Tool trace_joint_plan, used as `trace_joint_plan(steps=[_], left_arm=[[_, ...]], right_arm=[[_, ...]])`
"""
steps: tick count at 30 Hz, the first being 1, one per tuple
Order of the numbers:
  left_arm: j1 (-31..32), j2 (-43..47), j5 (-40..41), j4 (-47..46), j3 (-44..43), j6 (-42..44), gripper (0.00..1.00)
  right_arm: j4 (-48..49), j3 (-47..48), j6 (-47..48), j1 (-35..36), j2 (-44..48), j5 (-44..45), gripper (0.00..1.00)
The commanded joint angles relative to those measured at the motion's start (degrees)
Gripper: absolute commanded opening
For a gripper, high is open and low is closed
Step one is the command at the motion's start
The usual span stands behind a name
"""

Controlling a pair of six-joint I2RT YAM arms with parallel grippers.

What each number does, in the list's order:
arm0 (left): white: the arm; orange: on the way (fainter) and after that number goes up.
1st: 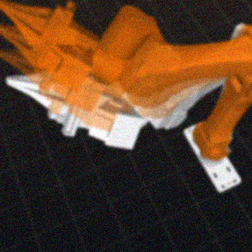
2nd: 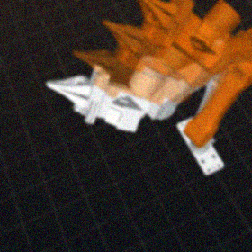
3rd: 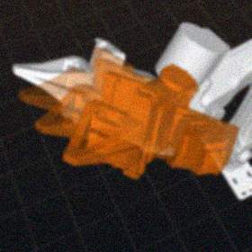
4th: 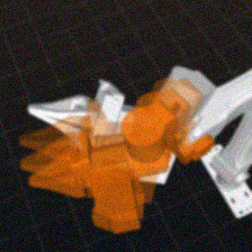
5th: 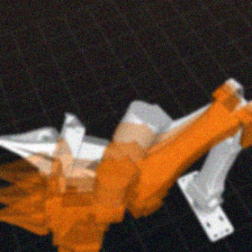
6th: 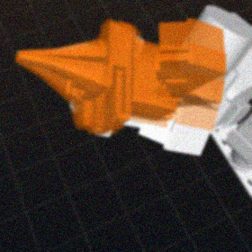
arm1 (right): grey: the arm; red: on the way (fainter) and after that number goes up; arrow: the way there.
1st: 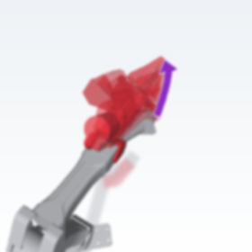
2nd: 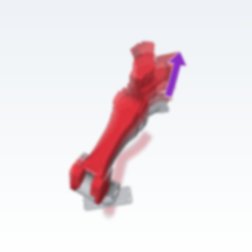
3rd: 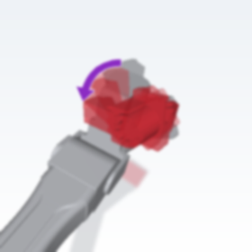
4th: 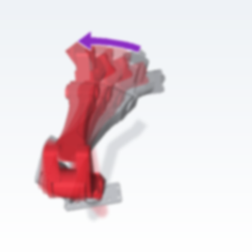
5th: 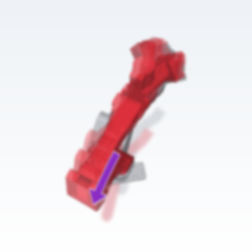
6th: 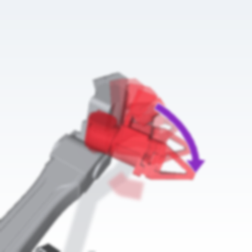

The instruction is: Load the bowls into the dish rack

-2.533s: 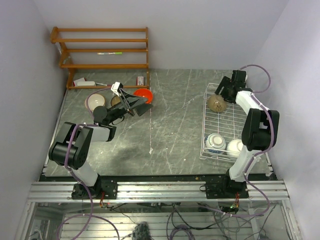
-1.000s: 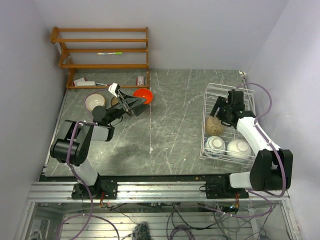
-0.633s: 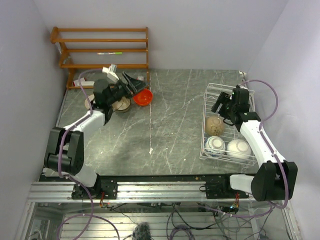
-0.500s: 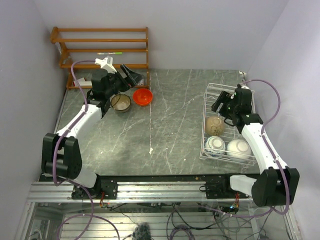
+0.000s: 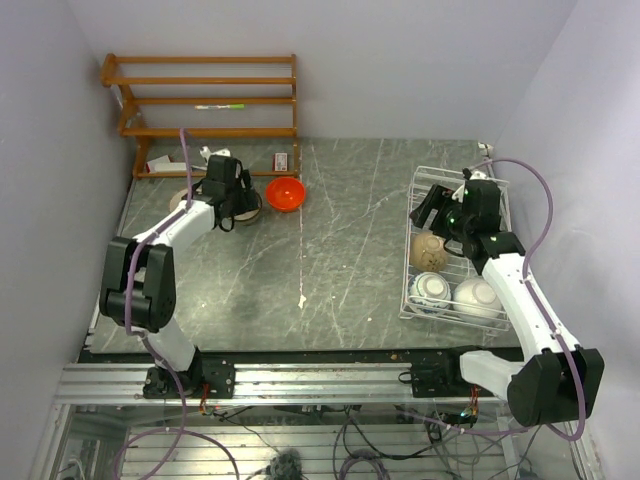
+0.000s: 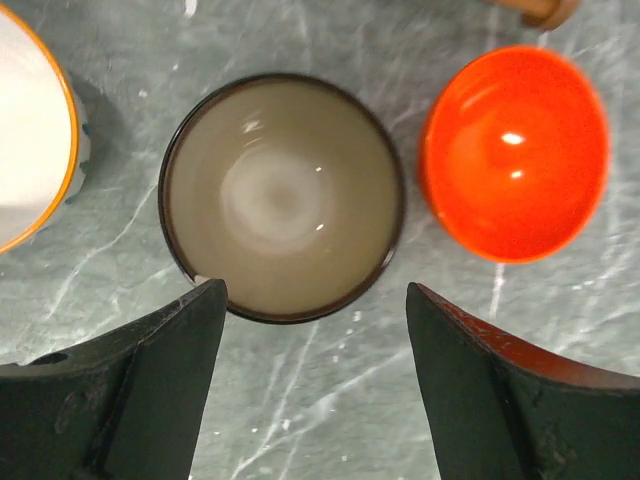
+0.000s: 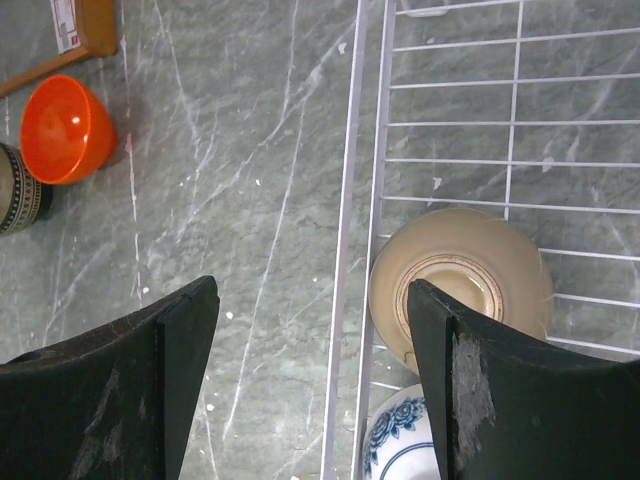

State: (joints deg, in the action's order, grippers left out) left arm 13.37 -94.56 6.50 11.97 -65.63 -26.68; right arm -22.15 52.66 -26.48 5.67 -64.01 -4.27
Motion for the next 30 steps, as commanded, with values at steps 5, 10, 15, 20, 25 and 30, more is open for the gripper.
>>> trace_joint_plan(steps=[5, 10, 15, 20, 25, 30], left_arm=[[4.1, -7.1, 7.4, 0.5, -3.1, 9.1, 0.8], [6.6, -9.8, 10.7, -0.8, -4.3, 12.3, 0.79], [7.8, -12.0, 12.5, -0.9, -5.3, 14.9, 0.75], [7.8, -12.6, 13.9, -1.3, -4.6, 15.2, 0.56], [7.8, -13.1, 15.4, -1.0, -4.0, 15.1, 0.45], [7.8, -13.1, 15.5, -2.2, -2.7, 14.9, 0.33]], right_arm=[[1.2, -1.8, 1.8, 0.8, -1.2, -0.4, 0.76], [0.8, -1.9, 2.4, 0.8, -1.2, 0.1, 0.76], [-0.1, -1.8, 2.9, 0.8, -0.8, 0.6, 0.76], [-0.9, -1.8, 3.1, 0.8, 0.0, 1.0, 0.76], [-1.2, -1.7, 3.3, 0.8, 0.4, 1.4, 0.76], [-2.2, -1.1, 3.5, 0.8, 1.0, 1.9, 0.76]])
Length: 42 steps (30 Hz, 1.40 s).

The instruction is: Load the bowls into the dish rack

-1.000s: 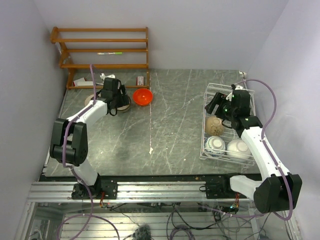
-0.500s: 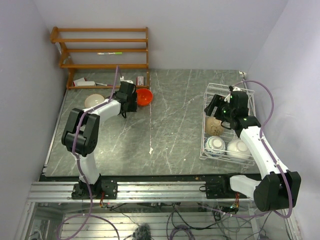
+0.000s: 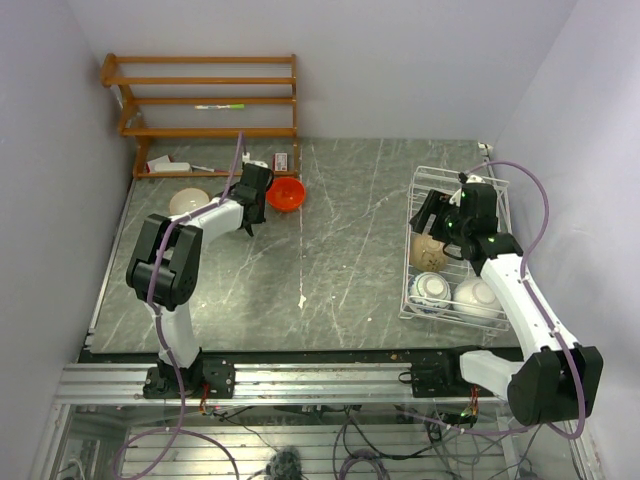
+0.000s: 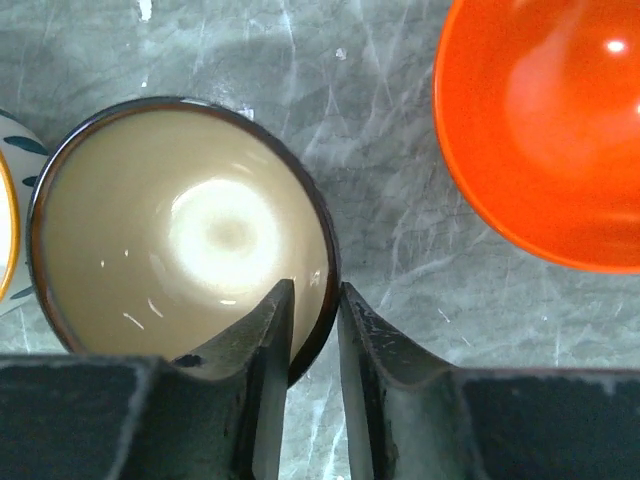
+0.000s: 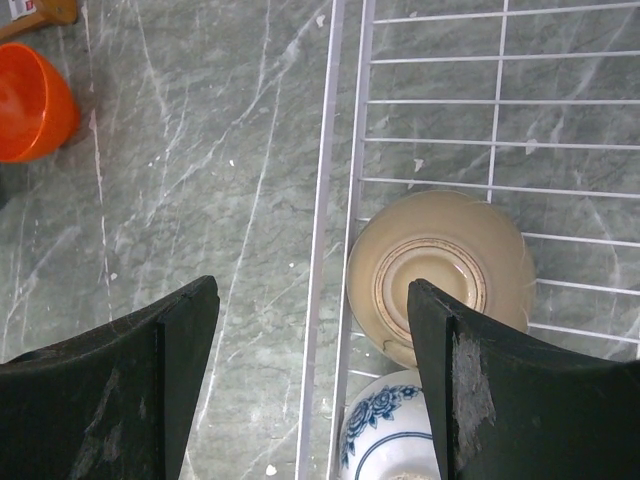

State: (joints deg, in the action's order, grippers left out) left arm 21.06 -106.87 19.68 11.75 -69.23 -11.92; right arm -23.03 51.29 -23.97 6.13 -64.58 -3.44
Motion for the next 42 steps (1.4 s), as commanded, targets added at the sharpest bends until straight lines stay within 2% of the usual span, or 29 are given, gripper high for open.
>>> trace_joint_plan(steps=[1, 5, 11, 15, 19, 24, 29, 33, 42], left_arm=[[0.1, -0.9, 2.2, -2.1, 0.9, 0.2, 0.31], [0.1, -1.5, 2.1, -1.8, 0.8, 0.0, 0.08], [0.8, 0.6, -1.2, -1.1, 0.3, -1.1, 0.07], [3.2, 5.8, -4.0, 0.6, -1.4, -2.4, 0.07], [4.4, 13.3, -12.7, -1.3, -1.6, -6.8, 0.07], [4.5, 21.1, -25.6, -10.5, 1.1, -15.5, 0.07], [5.4, 23.7, -36.4, -23.7, 4.1, -26.0, 0.07], [7.3, 21.9, -41.8, -35.9, 4.3, -35.6, 0.07], [13.1, 11.5, -47.1, -59.6, -0.8, -52.1, 0.07]], right_arm=[[-1.5, 0.5, 1.0, 0.3, 1.8, 1.2, 0.76], [-2.4, 0.9, 1.2, 0.4, 2.8, 1.7, 0.76], [-2.5, 0.5, 0.6, 0.4, 3.7, 1.6, 0.76], [-1.3, -0.2, -0.1, 0.4, 3.4, -0.9, 0.76], [-0.5, -0.5, -0.2, 0.3, 3.3, -2.9, 0.79], [-0.7, -0.3, -0.6, 0.3, 4.9, -1.9, 0.84], [-1.6, 0.8, -3.0, 0.2, 7.4, -0.2, 0.87], [-1.8, 3.0, -5.3, 0.1, 10.1, -0.1, 0.93], [-4.8, 14.0, -10.4, -0.2, 15.1, 2.6, 1.0]])
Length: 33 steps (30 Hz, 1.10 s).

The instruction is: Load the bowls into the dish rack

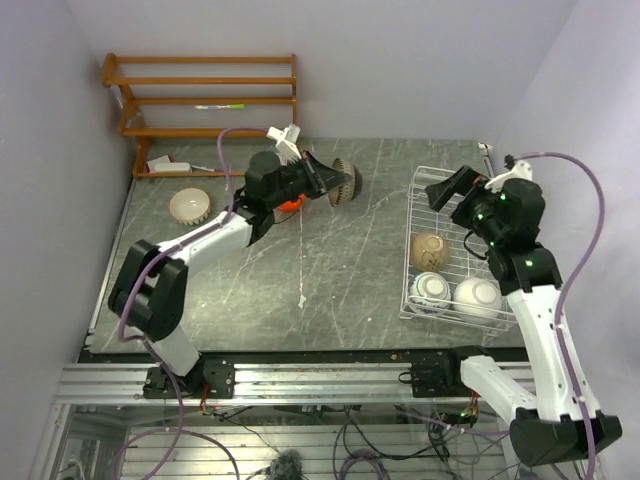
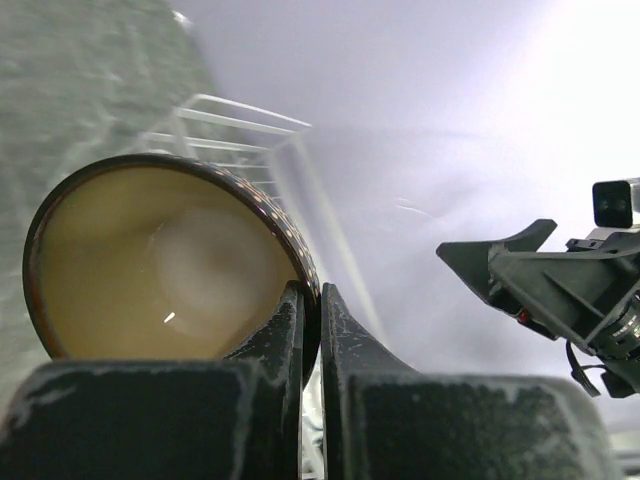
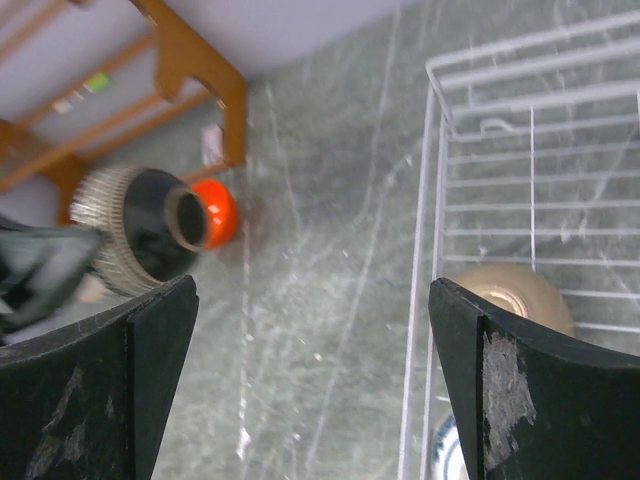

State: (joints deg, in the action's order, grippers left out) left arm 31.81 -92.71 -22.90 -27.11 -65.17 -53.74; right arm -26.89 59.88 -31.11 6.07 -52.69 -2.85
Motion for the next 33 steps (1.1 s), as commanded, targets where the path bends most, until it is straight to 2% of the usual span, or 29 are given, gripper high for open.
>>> trace_joint_plan(steps=[1, 8, 14, 26, 33], left_arm=[[3.0, -4.2, -4.8, -23.6, -5.6, -12.3, 0.07], [8.5, -19.2, -4.9, -41.2, -15.7, -26.8, 0.07], [12.0, -32.6, -4.0, -46.3, -26.5, -33.4, 0.07], [16.1, -52.5, -4.2, -41.8, -50.6, -38.3, 0.07], [16.4, -58.0, -2.5, -38.0, -55.1, -36.6, 0.07]], right_arm=[[-0.8, 6.5, -3.8, -0.1, 3.6, 1.8, 1.0], [-1.1, 10.6, -5.1, -0.2, 4.2, 0.2, 1.0], [-2.0, 10.2, -4.5, -0.3, 4.0, -0.3, 1.0], [-3.0, 8.7, -2.8, -0.5, 3.8, 2.1, 1.0], [-2.8, 7.9, -2.1, -0.6, 3.2, 1.8, 1.0]])
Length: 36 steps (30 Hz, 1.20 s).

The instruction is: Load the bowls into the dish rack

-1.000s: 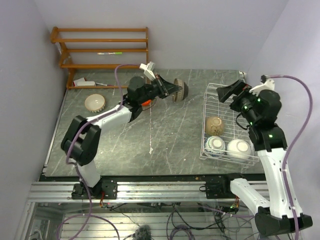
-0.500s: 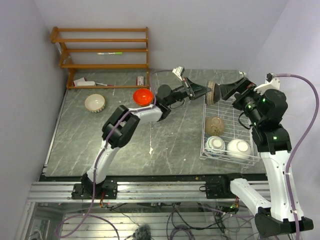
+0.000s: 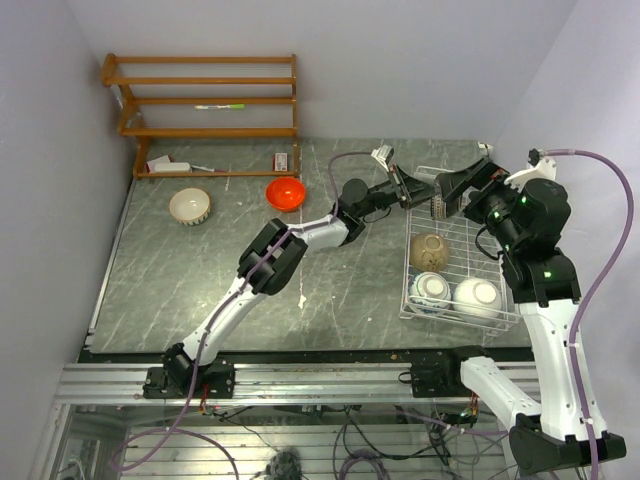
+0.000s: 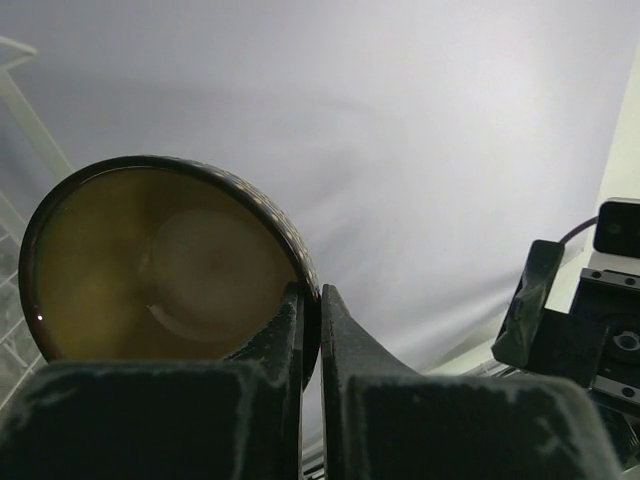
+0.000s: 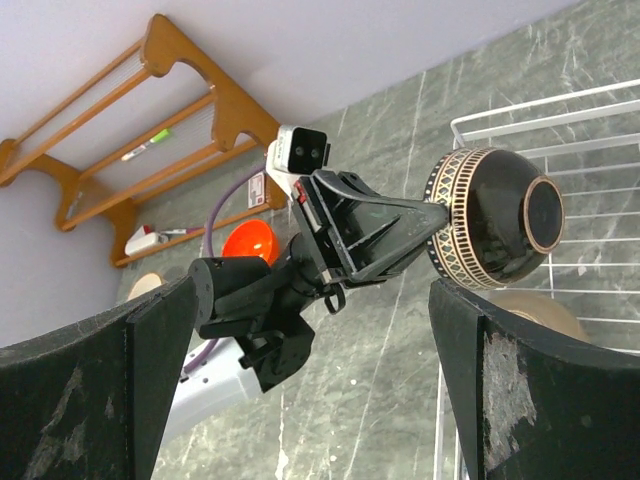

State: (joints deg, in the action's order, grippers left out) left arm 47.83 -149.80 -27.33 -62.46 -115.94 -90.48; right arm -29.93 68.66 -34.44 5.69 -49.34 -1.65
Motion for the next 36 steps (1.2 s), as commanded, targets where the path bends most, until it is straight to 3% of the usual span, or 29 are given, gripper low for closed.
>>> trace_joint_plan(steps=[1, 18, 36], left_arm=[[0.5, -1.8, 2.0, -2.6, -5.2, -0.1, 0.07], [0.1, -10.9, 2.9, -4.9, -9.1, -1.7, 0.07], [-2.6, -10.0, 1.5, -5.7, 0.2, -0.7, 0.07]], right_arm=[[0.3, -1.0, 1.3, -0.2, -0.2, 0.7, 1.0], [0.4, -3.3, 2.7, -0.3, -0.4, 1.2, 1.0], [2.8, -10.2, 3.0, -1.2, -2.9, 1.7, 1.0]])
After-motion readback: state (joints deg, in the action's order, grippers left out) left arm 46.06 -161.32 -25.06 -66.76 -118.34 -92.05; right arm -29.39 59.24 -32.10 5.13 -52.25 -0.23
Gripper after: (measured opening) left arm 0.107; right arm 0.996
